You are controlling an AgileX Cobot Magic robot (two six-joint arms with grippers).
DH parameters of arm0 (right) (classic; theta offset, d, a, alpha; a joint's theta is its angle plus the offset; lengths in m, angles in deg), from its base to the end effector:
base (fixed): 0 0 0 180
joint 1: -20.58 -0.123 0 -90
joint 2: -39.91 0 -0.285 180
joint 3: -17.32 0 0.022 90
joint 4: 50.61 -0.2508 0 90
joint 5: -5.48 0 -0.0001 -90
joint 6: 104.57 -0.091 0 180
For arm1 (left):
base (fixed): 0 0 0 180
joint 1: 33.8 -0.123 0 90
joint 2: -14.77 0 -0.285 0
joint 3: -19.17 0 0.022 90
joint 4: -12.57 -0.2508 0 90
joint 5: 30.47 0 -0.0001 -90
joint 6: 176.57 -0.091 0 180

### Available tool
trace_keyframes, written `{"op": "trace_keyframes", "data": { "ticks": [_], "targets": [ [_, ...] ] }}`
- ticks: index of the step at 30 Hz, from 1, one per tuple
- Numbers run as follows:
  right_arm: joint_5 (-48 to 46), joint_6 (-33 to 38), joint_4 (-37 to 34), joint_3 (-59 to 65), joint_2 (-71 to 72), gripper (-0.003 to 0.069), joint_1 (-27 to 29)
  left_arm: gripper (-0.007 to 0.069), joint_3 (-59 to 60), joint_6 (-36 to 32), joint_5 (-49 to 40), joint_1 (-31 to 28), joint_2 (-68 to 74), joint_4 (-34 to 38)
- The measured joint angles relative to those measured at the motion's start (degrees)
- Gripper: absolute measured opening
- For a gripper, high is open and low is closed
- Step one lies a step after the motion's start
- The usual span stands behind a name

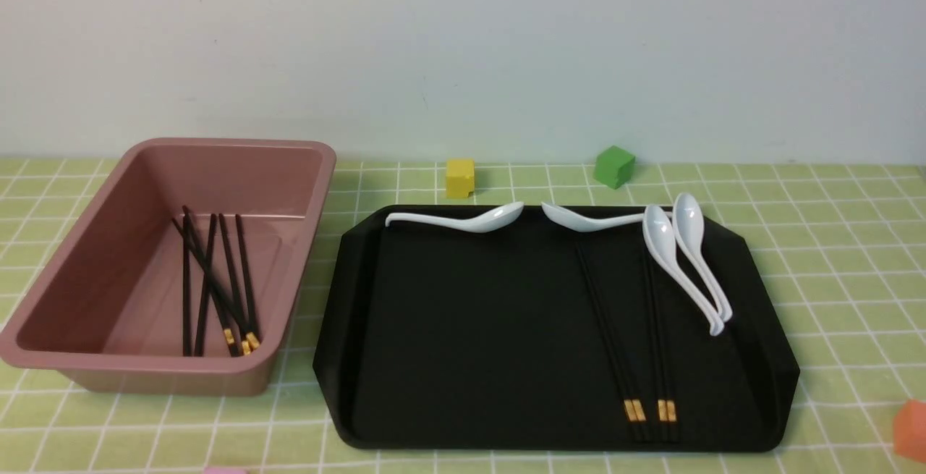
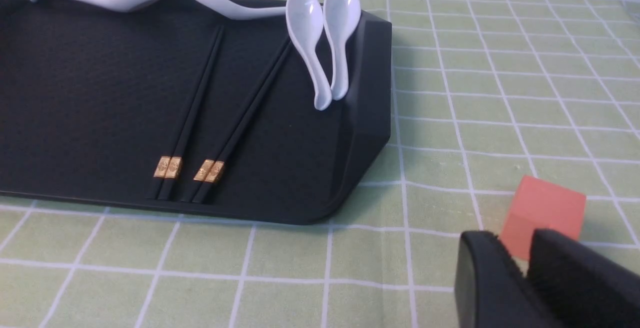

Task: On green tablecloth take chopsticks from black tray and put them in box.
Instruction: 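Move the gripper over the chopsticks on the black tray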

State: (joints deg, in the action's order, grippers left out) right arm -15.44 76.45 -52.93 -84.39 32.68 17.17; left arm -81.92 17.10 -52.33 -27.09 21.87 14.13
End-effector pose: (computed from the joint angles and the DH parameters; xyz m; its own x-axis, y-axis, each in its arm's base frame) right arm 0.0527 0.0045 0.1746 -0.2837 0.0032 -0.9589 -0.0676 0.9974 0.0233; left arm 0.0520 -0.0070 0.1696 -0.3271 -0.2241 -0.9180 0.0426 0.9670 -0.2512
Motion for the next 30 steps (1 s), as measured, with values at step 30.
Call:
{"op": "trace_keyframes", "data": {
  "ticks": [30],
  "targets": [
    [-2.3,-16.8,-40.1,-5.0,0.0,0.0176,0.0,0.0238,0.0,0.0,0.0,0.0,0.0,0.0]
  ]
}}
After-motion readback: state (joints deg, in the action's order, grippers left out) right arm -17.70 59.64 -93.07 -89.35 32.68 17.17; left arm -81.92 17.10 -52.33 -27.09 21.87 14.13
